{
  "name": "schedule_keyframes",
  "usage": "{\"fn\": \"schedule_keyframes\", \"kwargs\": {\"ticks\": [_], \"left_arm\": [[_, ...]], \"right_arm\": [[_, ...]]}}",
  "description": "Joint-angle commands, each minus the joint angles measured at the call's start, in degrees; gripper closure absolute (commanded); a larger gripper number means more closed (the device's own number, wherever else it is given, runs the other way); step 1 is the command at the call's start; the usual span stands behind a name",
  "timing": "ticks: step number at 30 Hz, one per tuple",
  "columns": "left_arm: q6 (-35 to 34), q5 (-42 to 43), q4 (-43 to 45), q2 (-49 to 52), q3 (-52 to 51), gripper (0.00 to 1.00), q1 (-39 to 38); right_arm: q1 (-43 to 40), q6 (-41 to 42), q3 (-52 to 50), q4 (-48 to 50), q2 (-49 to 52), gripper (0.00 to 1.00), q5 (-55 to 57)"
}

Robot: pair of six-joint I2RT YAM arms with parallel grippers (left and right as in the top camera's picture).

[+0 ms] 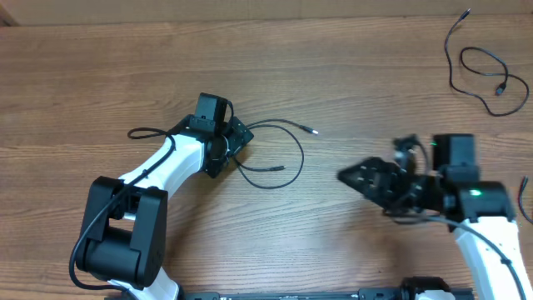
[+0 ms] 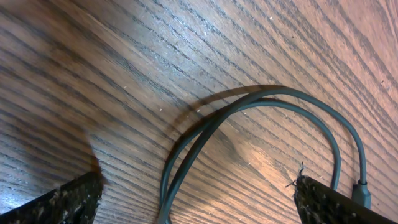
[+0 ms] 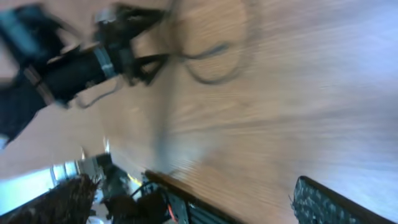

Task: Untangle cables

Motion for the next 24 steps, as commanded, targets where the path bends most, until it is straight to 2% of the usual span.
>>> {"fn": "schedule_keyframes", "kwargs": {"ticks": [1, 4, 7, 9, 14, 21, 22, 23, 24], "left_arm": [[1.29, -2.80, -0.83, 3.37, -2.91, 0.00, 0.33], [1.29, -2.80, -0.83, 3.37, -2.91, 0.00, 0.31], [1.29, -2.80, -0.83, 3.37, -2.91, 0.00, 0.31], [1.29, -2.80, -0.81, 3.37, -2.91, 0.00, 0.31], [1.29, -2.80, -0.83, 3.37, -2.91, 0.00, 0.31], [1.29, -2.80, -0.83, 3.37, -2.91, 0.01, 0.31], [1.29, -2.80, -0.81, 3.37, -2.91, 0.00, 0.31], [1.29, -2.80, -0.83, 3.37, -2.91, 0.00, 0.31], [1.29, -2.80, -0.83, 3.37, -2.91, 0.01, 0.31]], "right_arm": [[9.05, 10.12, 0.04, 7.17, -0.28, 0.00, 0.66], [18.10, 19.69, 0.04, 13.11, -0.28, 0.00, 7.80], [26.60, 32.85, 0.04, 12.76, -0.28, 0.00, 18.84], [31.47, 38.73, 0.02, 12.28, -0.28, 0.00, 24.26], [37.70, 40.98, 0.02, 12.37, -0.28, 0.00, 29.64], [38.07, 40.35, 0.02, 11.89, -0.28, 0.00, 31.01], [38.07, 40.35, 0.02, 11.43, -0.28, 0.04, 31.04], [38.07, 40.35, 0.02, 11.26, -0.28, 0.14, 31.06], [38.07, 40.35, 0.02, 11.06, -0.28, 0.19, 31.06]]}}
